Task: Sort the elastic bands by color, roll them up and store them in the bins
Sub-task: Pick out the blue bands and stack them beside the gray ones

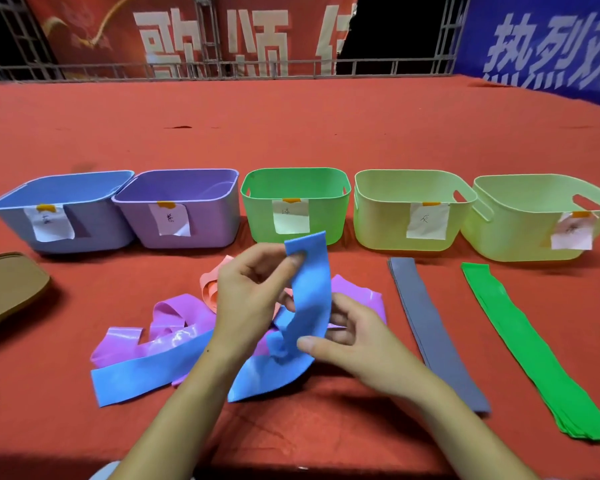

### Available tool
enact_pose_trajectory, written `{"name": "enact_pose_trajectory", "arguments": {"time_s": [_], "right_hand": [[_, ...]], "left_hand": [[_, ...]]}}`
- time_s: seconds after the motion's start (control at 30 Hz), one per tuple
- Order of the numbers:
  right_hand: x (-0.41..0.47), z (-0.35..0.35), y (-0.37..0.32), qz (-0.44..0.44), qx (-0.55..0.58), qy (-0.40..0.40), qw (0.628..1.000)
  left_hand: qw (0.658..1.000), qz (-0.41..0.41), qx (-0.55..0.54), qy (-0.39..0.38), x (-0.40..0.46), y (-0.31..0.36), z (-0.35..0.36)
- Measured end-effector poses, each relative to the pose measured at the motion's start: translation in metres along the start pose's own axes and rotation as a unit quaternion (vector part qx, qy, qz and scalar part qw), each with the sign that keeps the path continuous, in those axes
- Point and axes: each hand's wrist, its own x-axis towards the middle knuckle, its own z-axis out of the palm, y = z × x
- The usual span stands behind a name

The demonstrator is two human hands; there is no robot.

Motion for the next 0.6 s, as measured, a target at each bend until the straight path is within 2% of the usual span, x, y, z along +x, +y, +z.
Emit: {"name": "enact_pose_trajectory", "arguments": {"time_s": [0.17, 0.33, 0.4, 0.53, 0.6], "right_hand": [[-0.001, 0.002, -0.003, 0.005, 0.062, 0.018, 0.998], [-0.002, -0.003, -0.009, 0.021, 0.099, 0.001, 0.995], [-0.002, -0.002, -0.010, 0.046, 0.106, -0.004, 0.993], [0.000, -0.007, 0.002, 0.075, 0.020, 0.018, 0.997], [0.002, -0.013, 0.006, 0.056, -0.057, 0.054, 0.995]], "left_hand": [[0.997, -0.030, -0.027, 0.060, 0.003, 0.005, -0.002], [0.996, -0.041, -0.033, 0.078, 0.006, 0.006, -0.008], [0.997, -0.053, -0.022, 0.060, 0.007, 0.005, -0.013], [0.994, -0.102, -0.014, 0.041, 0.014, 0.001, -0.026], [0.994, -0.097, 0.019, 0.046, 0.021, -0.003, -0.038]]}}
